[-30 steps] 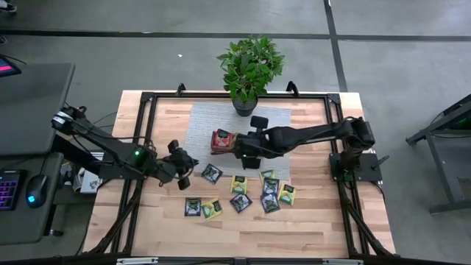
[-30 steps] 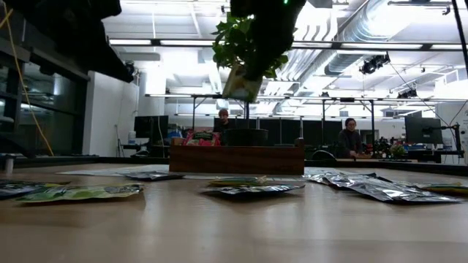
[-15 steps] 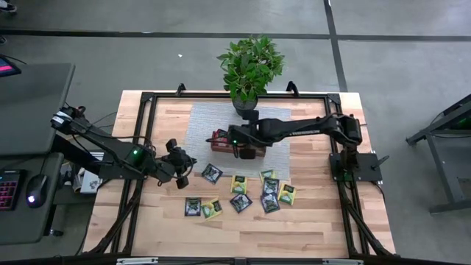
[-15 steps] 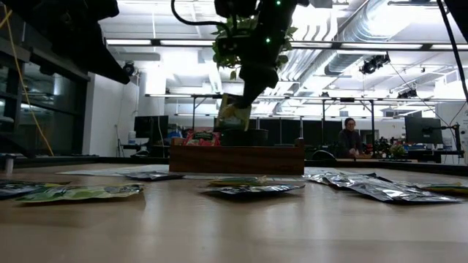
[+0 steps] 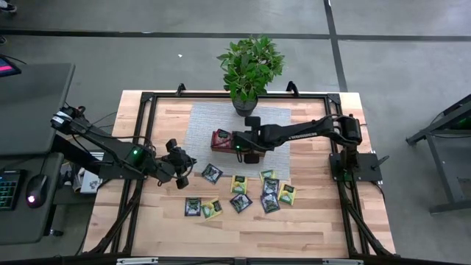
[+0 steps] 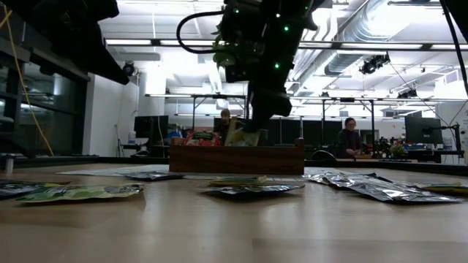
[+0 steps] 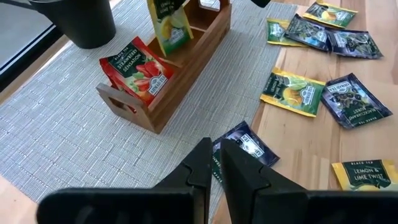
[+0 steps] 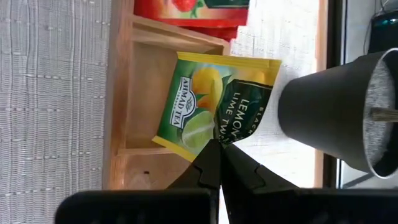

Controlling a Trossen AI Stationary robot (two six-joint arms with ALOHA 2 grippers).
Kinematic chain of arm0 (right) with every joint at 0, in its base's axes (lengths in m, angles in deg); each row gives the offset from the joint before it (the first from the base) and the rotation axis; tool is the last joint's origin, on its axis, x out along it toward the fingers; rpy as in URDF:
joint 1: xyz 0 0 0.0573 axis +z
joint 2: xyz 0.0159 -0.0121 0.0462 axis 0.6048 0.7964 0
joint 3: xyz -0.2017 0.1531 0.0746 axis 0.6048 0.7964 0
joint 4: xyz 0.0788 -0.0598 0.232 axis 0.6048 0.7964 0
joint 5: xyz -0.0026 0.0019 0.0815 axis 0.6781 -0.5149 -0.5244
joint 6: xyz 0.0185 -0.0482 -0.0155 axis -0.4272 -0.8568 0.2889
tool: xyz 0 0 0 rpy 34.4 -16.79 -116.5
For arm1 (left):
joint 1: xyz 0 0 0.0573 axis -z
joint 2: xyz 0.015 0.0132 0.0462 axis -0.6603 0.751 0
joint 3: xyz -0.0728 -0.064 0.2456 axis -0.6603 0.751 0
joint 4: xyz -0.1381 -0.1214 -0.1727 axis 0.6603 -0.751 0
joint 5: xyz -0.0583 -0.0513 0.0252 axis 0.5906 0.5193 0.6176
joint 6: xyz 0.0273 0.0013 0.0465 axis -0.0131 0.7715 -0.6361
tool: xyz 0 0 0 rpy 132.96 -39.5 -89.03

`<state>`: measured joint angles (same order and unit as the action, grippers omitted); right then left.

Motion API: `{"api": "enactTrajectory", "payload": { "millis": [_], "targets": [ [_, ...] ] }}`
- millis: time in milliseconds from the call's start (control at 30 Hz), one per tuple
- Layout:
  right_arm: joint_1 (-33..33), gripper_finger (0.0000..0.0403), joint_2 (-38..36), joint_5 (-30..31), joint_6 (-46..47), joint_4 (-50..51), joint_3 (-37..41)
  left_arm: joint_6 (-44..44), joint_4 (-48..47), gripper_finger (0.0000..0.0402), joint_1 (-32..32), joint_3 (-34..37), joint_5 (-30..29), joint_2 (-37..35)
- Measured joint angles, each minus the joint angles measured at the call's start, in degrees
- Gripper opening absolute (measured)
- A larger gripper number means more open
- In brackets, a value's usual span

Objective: Pick & Place Tea
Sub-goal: Put the yellow tea bag into the middle section of the wooden organizer

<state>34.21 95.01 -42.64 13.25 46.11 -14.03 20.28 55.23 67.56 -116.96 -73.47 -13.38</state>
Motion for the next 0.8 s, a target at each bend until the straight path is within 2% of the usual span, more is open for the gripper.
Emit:
{"api": "enactTrajectory", "payload": {
  "millis": [400, 600, 800],
  "targets": [
    [-0.1, 0.0012, 0.0, -4.7, -1.9, -3.2, 0.1, 0.0, -0.3, 0.0031, 0.0, 0.0, -0.2, 0.0],
    [-0.8, 0.0054, 0.0, -5.9, -2.0, -3.2, 0.1, 0.2, -0.3, 0.0031, 0.0, 0.0, 0.9, 0.0],
    [-1.2, 0.0106, 0.0, -4.4, -1.4, -3.3, 0.1, 0.2, -0.3, 0.0031, 0.0, 0.0, 1.1, 0.0]
  ]
}}
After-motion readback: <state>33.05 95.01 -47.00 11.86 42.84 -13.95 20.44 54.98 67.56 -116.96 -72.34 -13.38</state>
